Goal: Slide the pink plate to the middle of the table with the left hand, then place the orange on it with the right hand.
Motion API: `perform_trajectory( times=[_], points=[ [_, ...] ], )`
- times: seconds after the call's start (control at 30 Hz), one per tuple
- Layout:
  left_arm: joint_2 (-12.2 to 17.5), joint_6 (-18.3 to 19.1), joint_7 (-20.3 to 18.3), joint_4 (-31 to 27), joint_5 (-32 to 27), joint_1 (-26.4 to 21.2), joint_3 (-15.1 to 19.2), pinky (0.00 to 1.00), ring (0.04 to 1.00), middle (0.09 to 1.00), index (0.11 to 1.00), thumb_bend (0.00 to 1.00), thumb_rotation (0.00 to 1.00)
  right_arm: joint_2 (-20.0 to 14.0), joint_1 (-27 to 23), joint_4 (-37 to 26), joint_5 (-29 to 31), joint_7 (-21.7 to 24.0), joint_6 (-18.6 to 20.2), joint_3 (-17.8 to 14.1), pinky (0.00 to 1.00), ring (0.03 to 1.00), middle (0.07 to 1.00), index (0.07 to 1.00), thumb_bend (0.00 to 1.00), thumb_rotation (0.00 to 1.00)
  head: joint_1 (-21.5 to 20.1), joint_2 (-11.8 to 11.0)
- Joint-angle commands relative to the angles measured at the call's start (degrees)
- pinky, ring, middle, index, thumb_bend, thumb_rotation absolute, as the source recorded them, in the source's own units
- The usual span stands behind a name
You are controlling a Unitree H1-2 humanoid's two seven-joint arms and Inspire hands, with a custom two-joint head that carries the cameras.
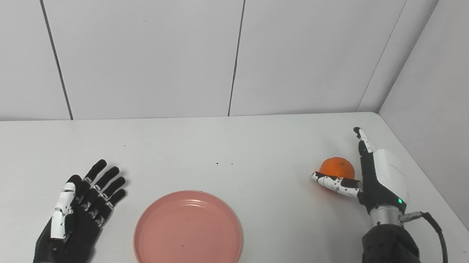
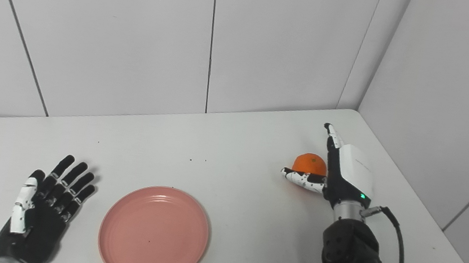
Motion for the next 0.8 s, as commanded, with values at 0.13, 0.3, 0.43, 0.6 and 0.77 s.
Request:
perform_trajectory(
  times=[0.13,0.3,0.43,0.6,0.77],
  points=[
    [0.8,3.3,1.1,1.1,0.1,1.3,0.2,0.94,0.911,0.917,0.919,0.30,1.00,-2.5,-3.4,3.4,0.7,-2.7,-0.7,-0.2,0.71,0.845,0.910,0.925,0.94,0.39,0.0,0.1],
    [1.5,3.3,0.8,1.1,-0.1,1.4,0.0,0.94,0.916,0.921,0.921,0.30,1.00,-2.8,-4.7,6.7,2.3,-3.9,-0.7,-0.3,0.70,0.843,0.911,0.921,0.95,0.39,-0.6,0.0],
    [1.9,3.3,1.0,0.9,-0.1,1.4,-0.3,0.94,0.913,0.917,0.917,0.30,1.00,-3.3,-5.5,8.6,3.5,-4.4,-0.9,-0.1,0.71,0.845,0.909,0.916,0.95,0.39,-0.5,0.0],
    [2.1,3.2,0.7,0.9,-0.4,1.4,-0.3,0.94,0.917,0.920,0.920,0.30,1.00,-3.5,-6.1,10.3,4.3,-4.6,-1.0,0.4,0.71,0.841,0.902,0.908,0.96,0.40,-0.4,0.3],
    [2.1,3.6,1.1,0.7,-0.3,1.5,-0.4,0.95,0.919,0.922,0.923,0.29,1.00,-3.2,-6.6,12.1,5.1,-5.9,-1.2,0.6,0.69,0.826,0.888,0.896,0.97,0.40,-0.3,0.3]
  ],
)
